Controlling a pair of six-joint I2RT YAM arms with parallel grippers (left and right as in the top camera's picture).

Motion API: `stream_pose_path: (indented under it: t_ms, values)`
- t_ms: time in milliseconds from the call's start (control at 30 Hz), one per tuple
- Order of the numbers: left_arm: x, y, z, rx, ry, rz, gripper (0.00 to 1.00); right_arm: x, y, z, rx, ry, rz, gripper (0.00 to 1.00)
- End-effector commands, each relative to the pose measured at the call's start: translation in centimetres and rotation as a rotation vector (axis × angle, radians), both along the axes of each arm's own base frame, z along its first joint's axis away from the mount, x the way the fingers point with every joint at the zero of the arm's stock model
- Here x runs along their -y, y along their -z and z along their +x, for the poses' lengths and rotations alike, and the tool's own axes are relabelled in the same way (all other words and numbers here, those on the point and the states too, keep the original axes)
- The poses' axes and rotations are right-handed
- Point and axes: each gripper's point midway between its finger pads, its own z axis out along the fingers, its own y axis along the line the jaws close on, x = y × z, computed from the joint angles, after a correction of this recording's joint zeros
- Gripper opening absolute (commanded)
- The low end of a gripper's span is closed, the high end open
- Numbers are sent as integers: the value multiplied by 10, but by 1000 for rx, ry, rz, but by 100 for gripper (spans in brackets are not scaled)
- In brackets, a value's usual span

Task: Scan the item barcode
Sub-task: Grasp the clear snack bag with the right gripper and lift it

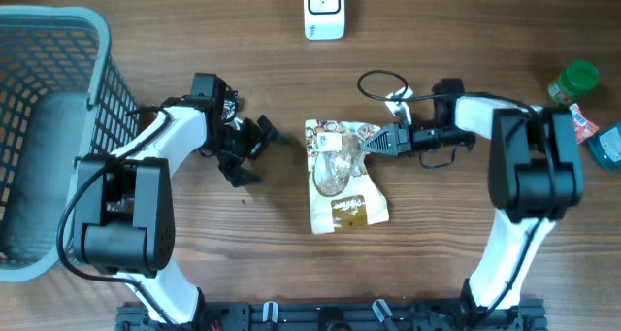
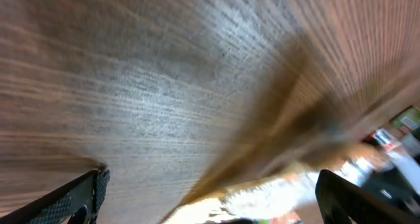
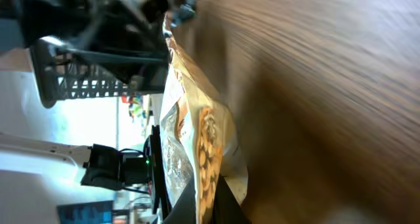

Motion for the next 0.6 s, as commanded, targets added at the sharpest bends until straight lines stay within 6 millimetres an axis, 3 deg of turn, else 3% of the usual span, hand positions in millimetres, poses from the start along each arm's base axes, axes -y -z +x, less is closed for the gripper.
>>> stream_pose_path:
  t_ms: [0,100,233,333,467,567]
  values:
    - [-8,2,7,36,15,49,100,1,-63,7,157,6,17,5]
    - [-9,2,7,36,14,53,100,2,-105,5,209,32,1,5]
    - [-9,2,7,37,15,57,100,1,-144,-2,175,79,17,5]
    - [-9,2,7,37,15,57,100,1,-152,-4,181,85,19,4]
    - [-10,3,7,37,14,60,100,3,-148,-1,202,89,-10,5]
    - [-14,6,8,41,13,94,100,12,-137,27,342,139,-132,5]
